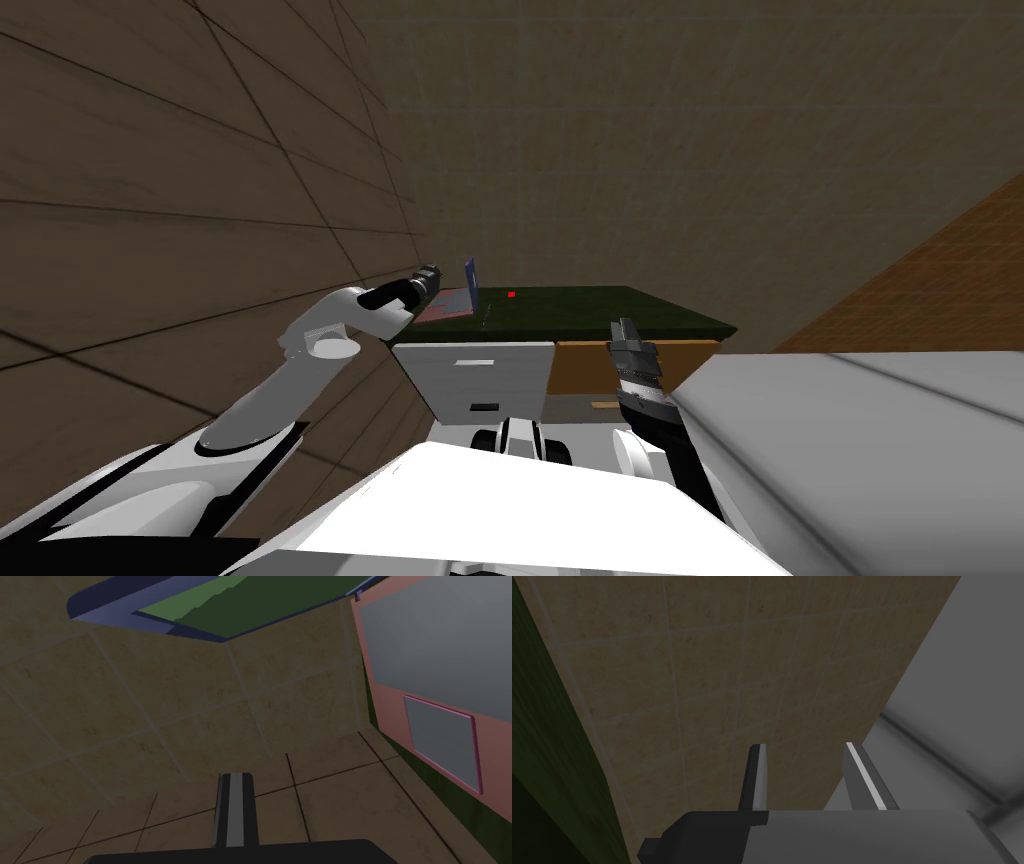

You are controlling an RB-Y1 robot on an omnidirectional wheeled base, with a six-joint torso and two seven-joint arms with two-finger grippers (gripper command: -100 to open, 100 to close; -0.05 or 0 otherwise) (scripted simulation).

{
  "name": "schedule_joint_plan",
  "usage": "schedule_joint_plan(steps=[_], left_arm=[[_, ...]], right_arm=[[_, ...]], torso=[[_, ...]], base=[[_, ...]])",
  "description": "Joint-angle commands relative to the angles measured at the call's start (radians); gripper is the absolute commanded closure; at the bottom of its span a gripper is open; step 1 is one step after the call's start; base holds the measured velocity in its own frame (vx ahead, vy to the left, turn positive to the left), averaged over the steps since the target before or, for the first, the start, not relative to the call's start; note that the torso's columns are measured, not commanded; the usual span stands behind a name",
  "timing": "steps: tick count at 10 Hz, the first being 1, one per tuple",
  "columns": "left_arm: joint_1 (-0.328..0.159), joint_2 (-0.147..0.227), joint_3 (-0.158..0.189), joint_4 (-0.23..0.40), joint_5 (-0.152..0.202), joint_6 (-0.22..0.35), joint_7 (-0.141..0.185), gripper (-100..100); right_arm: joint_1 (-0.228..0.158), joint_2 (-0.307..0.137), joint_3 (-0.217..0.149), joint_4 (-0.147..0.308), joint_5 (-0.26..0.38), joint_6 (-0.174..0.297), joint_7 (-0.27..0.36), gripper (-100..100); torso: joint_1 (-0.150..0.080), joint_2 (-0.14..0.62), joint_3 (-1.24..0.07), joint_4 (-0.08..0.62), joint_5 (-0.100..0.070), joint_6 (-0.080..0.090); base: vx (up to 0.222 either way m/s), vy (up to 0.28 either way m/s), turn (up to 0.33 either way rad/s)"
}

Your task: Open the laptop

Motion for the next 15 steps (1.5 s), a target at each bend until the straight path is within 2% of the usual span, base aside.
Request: schedule_joint_plan(steps=[1, 4, 5, 6, 8, 11, 15], left_arm=[[-0.001, -0.046, 0.012, 0.044, -0.002, -0.056, 0.01, 100], [-0.013, -0.13, 0.027, 0.13, -0.007, -0.14, 0.028, 100], [-0.02, -0.114, 0.017, 0.119, -0.009, -0.119, 0.023, 100], [-0.021, -0.089, 0.017, 0.119, -0.018, -0.098, 0.008, -100], [-0.021, -0.064, 0.017, 0.116, -0.026, -0.074, -0.007, -100], [-0.021, -0.013, 0.015, 0.113, -0.042, -0.023, -0.041, -100], [-0.021, 0.055, 0.014, 0.108, -0.064, 0.043, -0.084, -100]], right_arm=[[0.0, 0.0, 0.0, 0.0, 0.0, 0.0, 0.0, 0], [0.0, 0.0, 0.0, 0.0, 0.0, 0.0, 0.0, 0], [0.0, 0.0, 0.0, 0.0, 0.0, 0.0, 0.0, 0], [0.0, 0.0, 0.0, 0.0, 0.0, 0.0, 0.0, 0], [0.0, 0.0, 0.0, 0.0, 0.0, 0.0, 0.0, 0], [0.0, 0.0, 0.0, 0.0, 0.0, 0.0, 0.0, 0], [0.0, 0.0, 0.0, 0.0, 0.0, 0.0, 0.0, 0]], torso=[[-0.001, -0.002, -0.001, 0.0, 0.0, 0.0], [0.001, 0.002, 0.001, 0.001, 0.0, 0.0], [0.001, 0.003, 0.002, 0.001, 0.0, 0.0], [-0.001, 0.0, 0.0, 0.0, 0.0, 0.0], [-0.008, -0.004, -0.002, -0.001, -0.003, 0.0], [0.0, 0.0, 0.0, 0.0, 0.0, 0.0], [0.001, 0.001, 0.001, 0.0, 0.0, 0.0]], base=[[-0.04, 0.02, 0.008], [-0.068, 0.03, 0.004], [-0.037, 0.015, -0.002], [0.029, -0.085, 0.01], [0.051, -0.165, 0.02], [0.082, -0.175, 0.015], [0.062, -0.169, 0.015]])
